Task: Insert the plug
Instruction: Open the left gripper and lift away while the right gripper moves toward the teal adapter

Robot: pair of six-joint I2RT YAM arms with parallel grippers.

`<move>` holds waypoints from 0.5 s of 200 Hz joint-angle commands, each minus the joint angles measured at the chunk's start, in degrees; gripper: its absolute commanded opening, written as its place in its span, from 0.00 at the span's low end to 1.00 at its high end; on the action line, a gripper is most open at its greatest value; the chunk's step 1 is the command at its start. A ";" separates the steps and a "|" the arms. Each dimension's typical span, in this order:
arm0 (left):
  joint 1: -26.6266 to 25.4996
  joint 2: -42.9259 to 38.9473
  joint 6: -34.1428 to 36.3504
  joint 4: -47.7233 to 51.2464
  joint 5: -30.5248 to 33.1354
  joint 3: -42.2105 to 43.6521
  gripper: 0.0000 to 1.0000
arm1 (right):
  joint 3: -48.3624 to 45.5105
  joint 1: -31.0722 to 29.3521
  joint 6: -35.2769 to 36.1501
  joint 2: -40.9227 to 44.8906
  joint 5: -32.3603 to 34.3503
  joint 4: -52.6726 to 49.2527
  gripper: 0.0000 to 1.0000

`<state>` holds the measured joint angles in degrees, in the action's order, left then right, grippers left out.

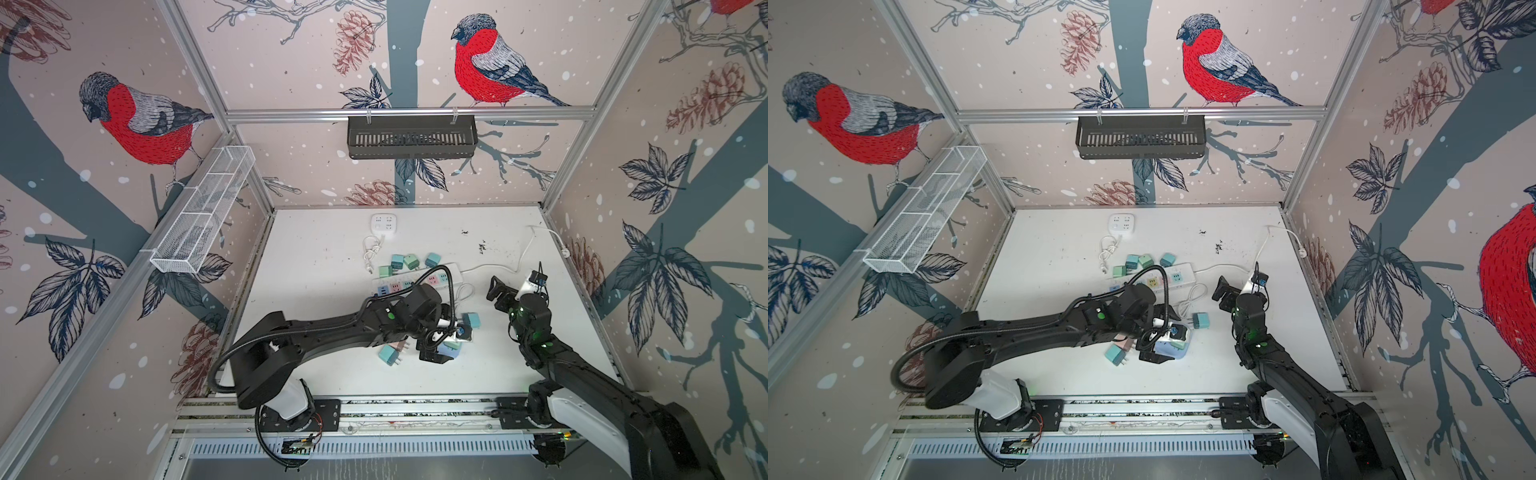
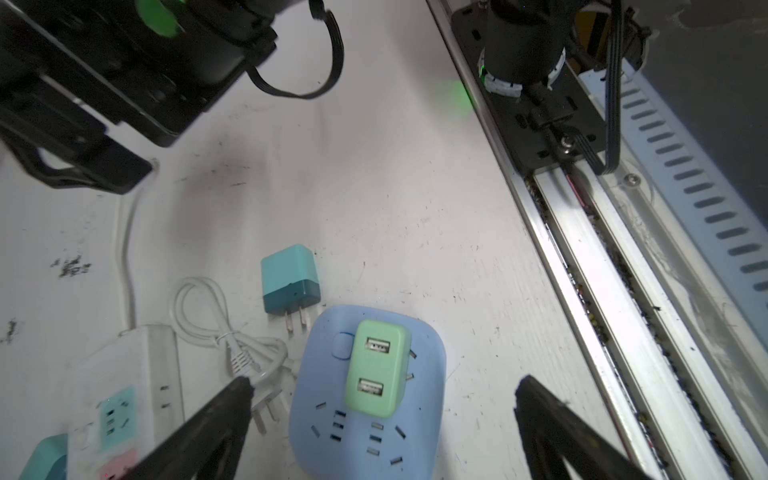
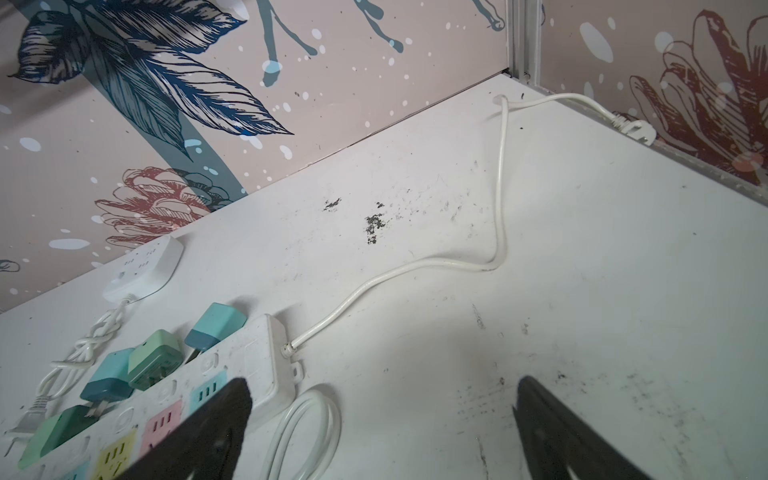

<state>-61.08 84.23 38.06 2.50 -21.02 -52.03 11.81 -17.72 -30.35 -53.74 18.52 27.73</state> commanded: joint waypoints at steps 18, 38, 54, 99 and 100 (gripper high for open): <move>1.67 -15.75 -12.84 -21.43 9.40 11.34 0.98 | 5.87 0.25 -4.96 -2.84 2.66 -11.59 0.99; 6.21 -23.32 -23.38 -33.60 16.75 18.77 0.98 | 7.24 0.11 -9.25 -2.50 -2.07 -13.41 0.99; 10.00 -27.68 -30.37 -41.63 23.08 24.66 0.98 | 7.00 -1.09 -9.73 -1.89 -6.61 -11.43 1.00; 18.89 -28.03 -40.42 -34.54 21.83 21.35 0.98 | 10.46 -3.38 -18.46 -1.83 -1.36 -20.73 0.99; 18.89 -27.92 -40.47 -34.34 21.91 21.13 0.98 | 10.53 -3.38 -18.84 -1.82 -1.20 -21.02 0.99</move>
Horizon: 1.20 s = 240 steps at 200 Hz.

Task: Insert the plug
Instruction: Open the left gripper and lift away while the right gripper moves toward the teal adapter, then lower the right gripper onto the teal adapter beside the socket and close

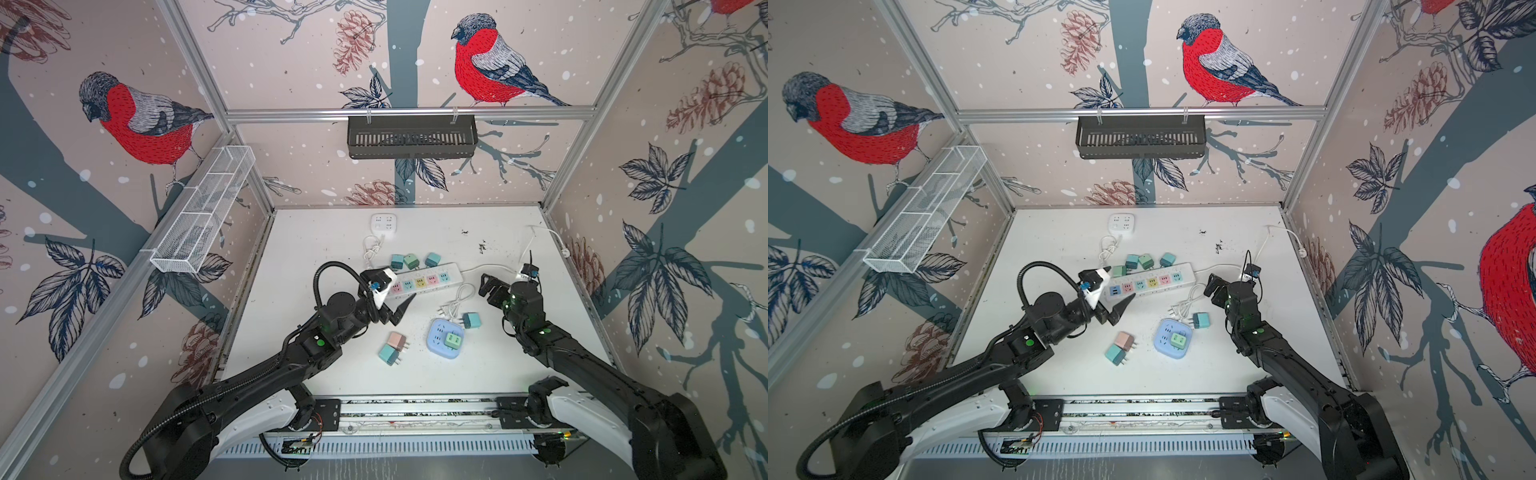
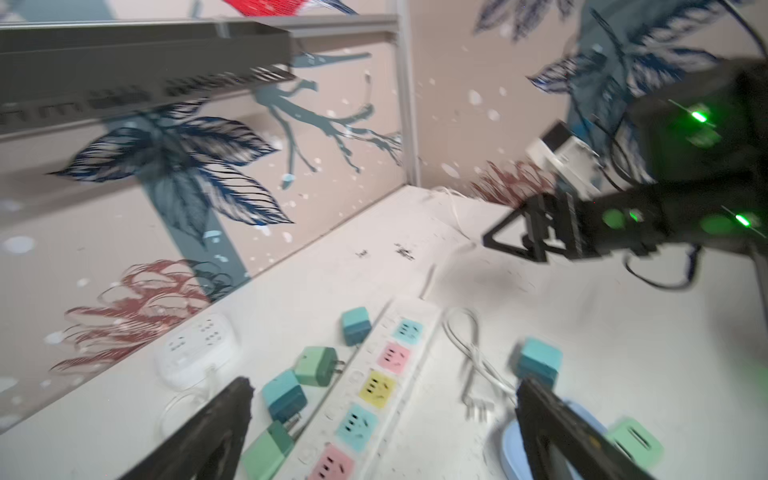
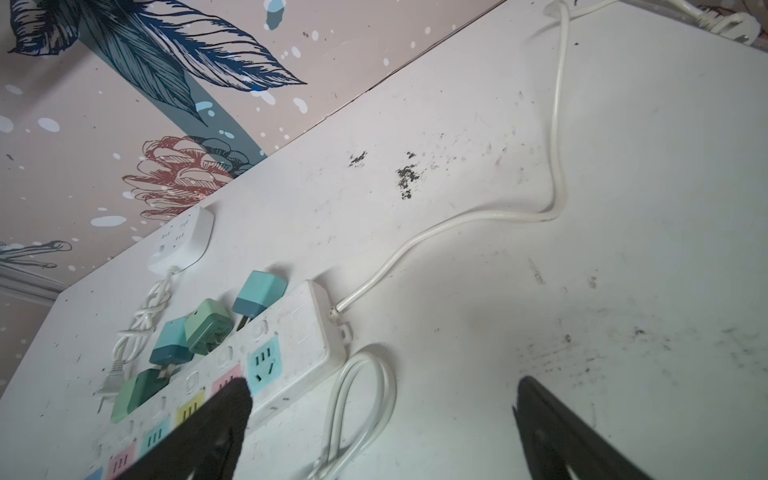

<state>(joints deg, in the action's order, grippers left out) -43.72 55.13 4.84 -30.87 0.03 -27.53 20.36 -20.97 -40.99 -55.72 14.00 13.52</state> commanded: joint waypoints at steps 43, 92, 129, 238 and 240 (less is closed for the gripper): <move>1.69 8.63 -16.82 4.13 14.05 -12.97 0.98 | 3.39 1.49 -21.36 4.67 3.38 -16.23 0.99; 1.66 13.26 -30.83 23.72 29.91 -27.22 0.98 | 4.21 1.19 -11.58 14.13 5.44 -20.45 0.99; 1.60 4.23 -24.21 7.66 21.66 -16.13 0.98 | -2.08 1.48 -6.74 23.28 -2.67 -14.90 1.00; 1.65 -3.79 -22.33 4.64 17.76 -9.26 0.98 | 4.56 -15.17 -12.75 5.03 7.71 -21.43 0.91; 1.65 -3.63 -22.27 4.67 17.84 -9.24 0.98 | 4.64 -15.29 -12.94 4.42 7.75 -21.34 0.91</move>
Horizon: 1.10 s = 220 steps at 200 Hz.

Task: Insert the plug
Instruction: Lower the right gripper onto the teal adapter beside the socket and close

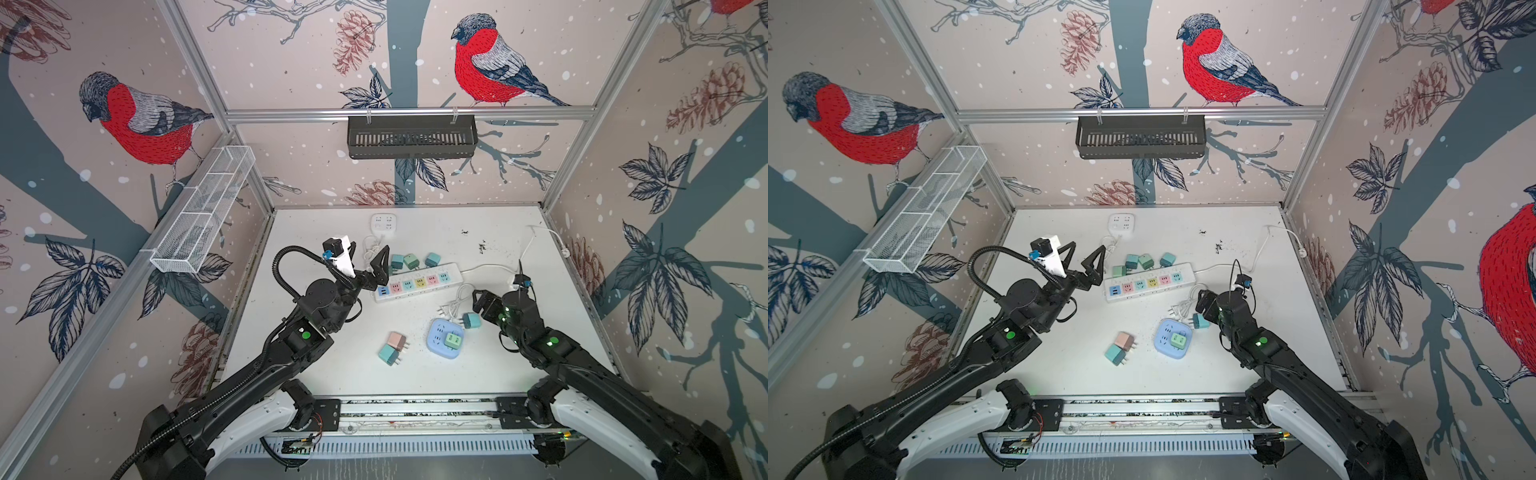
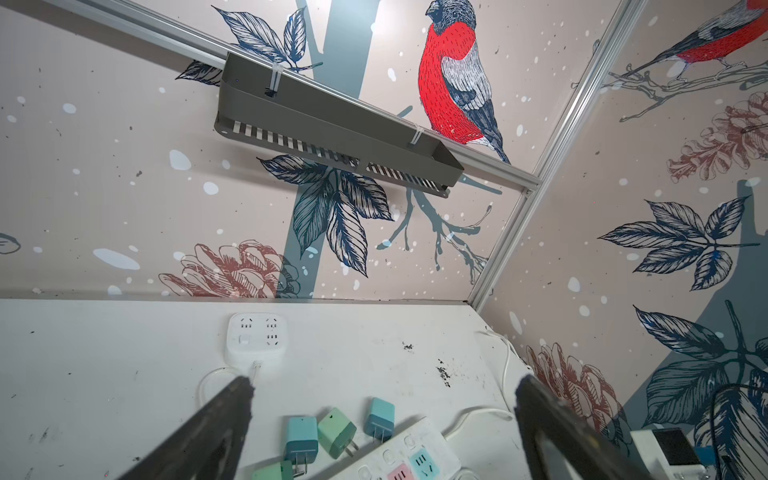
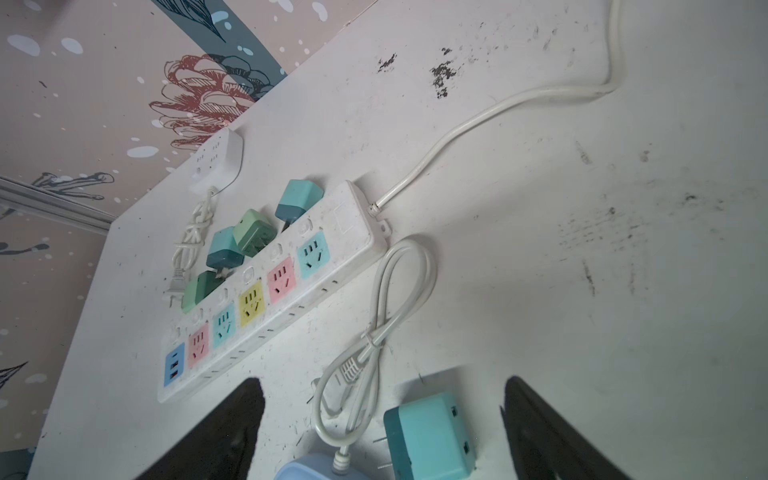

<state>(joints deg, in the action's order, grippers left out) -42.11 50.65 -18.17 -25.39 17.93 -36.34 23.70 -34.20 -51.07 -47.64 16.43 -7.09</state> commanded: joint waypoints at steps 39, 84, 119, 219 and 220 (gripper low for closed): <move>0.10 1.87 1.06 -0.39 0.32 -1.18 0.98 | 2.39 -2.67 -5.37 -13.55 5.22 1.40 0.85; 0.05 0.55 1.46 -0.35 1.26 -0.41 0.98 | 3.20 -4.15 -7.85 -22.79 4.88 3.56 0.78; 0.06 -0.03 1.19 -0.04 1.67 -0.18 0.98 | 2.21 -4.71 -9.59 -26.07 5.45 3.45 0.76; 0.09 0.34 0.47 0.59 0.85 -0.49 0.98 | 0.65 -9.58 -14.18 -24.49 7.93 -4.15 0.76; 0.09 0.33 0.49 0.55 0.82 -0.49 0.98 | 0.65 -9.62 -14.25 -24.46 8.01 -4.24 0.76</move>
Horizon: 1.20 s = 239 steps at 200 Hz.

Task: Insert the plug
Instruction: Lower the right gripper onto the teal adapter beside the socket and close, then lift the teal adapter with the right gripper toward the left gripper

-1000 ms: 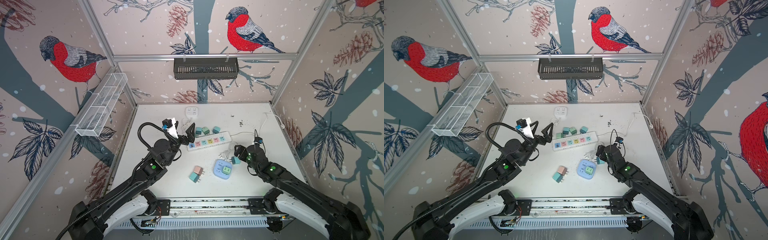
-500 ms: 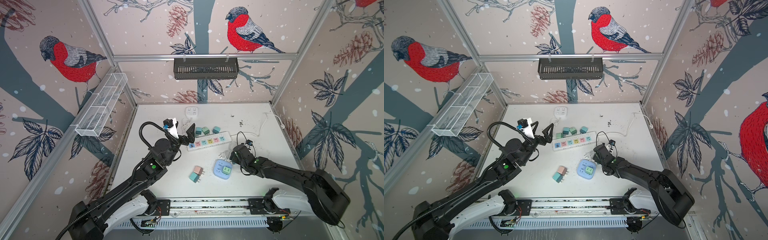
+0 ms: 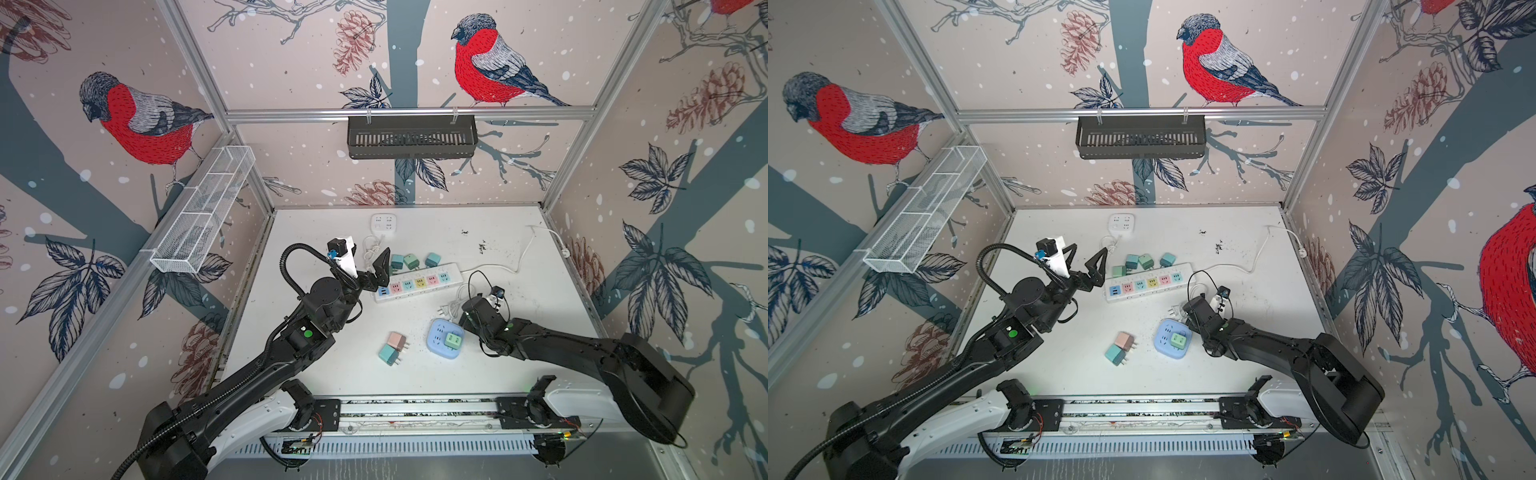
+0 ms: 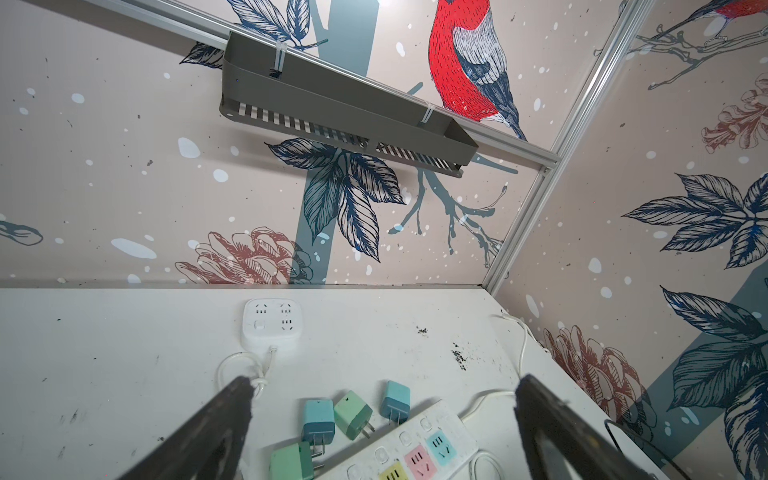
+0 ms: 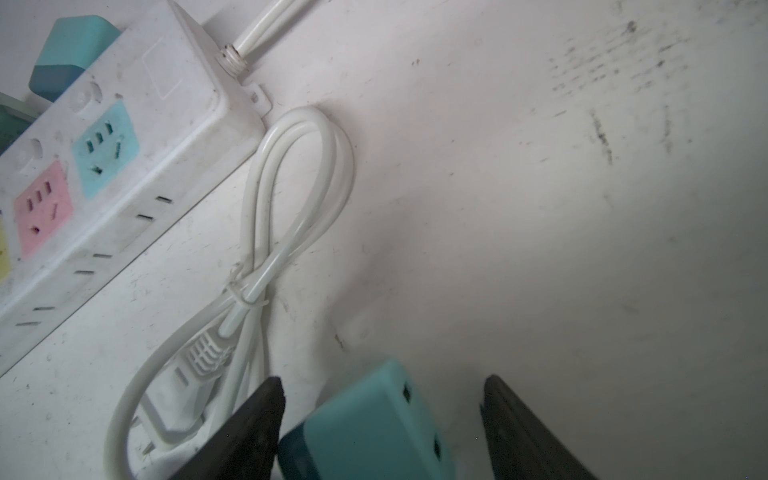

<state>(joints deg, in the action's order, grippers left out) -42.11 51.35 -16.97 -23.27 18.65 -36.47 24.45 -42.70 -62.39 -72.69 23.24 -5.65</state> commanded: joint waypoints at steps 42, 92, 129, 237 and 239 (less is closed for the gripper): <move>0.10 -0.90 -0.79 -1.78 0.03 -0.07 0.98 | -1.06 -2.01 -4.70 3.18 1.64 -8.78 0.74; 0.10 -0.55 -0.93 -1.34 -0.20 -0.34 0.98 | -3.50 -2.53 -5.92 6.80 2.01 -10.34 0.74; 0.03 -0.20 -1.07 -1.44 -0.52 -0.34 0.98 | -3.90 -2.57 -5.15 7.79 1.63 -9.88 0.70; 0.09 0.50 -0.76 -1.40 -0.37 -0.66 0.98 | 0.51 -3.29 -4.26 -2.37 2.65 -10.80 0.56; 0.09 0.50 -0.73 -1.42 -0.37 -0.63 0.98 | 0.51 -3.32 -4.26 -2.37 2.72 -10.75 0.56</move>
<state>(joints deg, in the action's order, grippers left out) -42.11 51.83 -17.58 -23.20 18.09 -36.69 25.12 -45.69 -65.82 -74.35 29.95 -13.52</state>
